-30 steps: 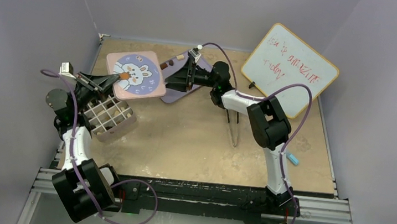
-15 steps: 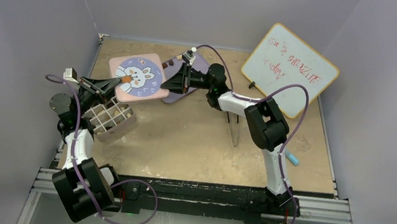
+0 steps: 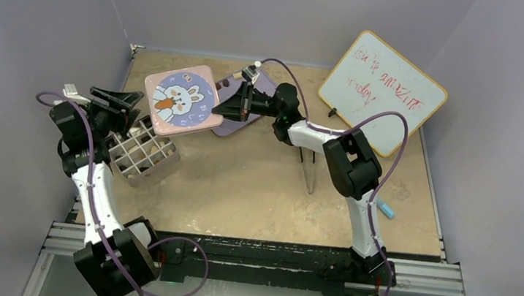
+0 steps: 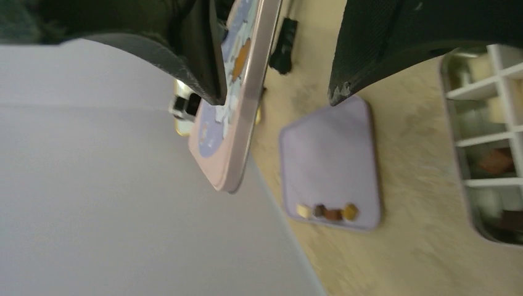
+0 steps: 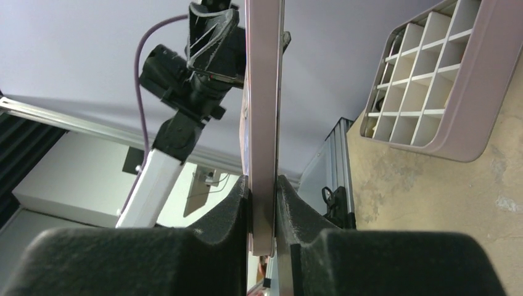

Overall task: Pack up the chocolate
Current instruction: Close the box lid on the packing box.

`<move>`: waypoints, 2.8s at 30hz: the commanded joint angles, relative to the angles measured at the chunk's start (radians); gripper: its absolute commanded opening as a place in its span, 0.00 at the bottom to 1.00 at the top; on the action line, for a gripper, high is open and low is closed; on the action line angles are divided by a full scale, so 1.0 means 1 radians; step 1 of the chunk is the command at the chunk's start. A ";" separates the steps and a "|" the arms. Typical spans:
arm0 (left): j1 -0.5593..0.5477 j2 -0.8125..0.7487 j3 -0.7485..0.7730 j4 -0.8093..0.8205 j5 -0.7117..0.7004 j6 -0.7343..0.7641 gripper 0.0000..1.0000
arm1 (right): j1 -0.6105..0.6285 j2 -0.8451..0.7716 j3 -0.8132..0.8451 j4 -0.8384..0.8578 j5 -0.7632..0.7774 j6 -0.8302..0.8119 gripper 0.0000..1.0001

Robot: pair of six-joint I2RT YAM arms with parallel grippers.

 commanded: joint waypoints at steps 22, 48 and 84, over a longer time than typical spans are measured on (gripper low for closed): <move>-0.185 -0.100 0.348 -0.444 -0.462 0.676 0.89 | 0.237 0.293 0.630 -0.723 0.139 -0.443 0.01; -0.205 0.016 0.239 -0.383 -0.715 0.538 0.91 | 0.246 0.546 0.975 -0.736 0.117 -0.336 0.01; -0.112 0.342 0.134 -0.274 -0.606 0.545 0.80 | 0.156 0.586 0.886 -0.684 0.178 -0.280 0.15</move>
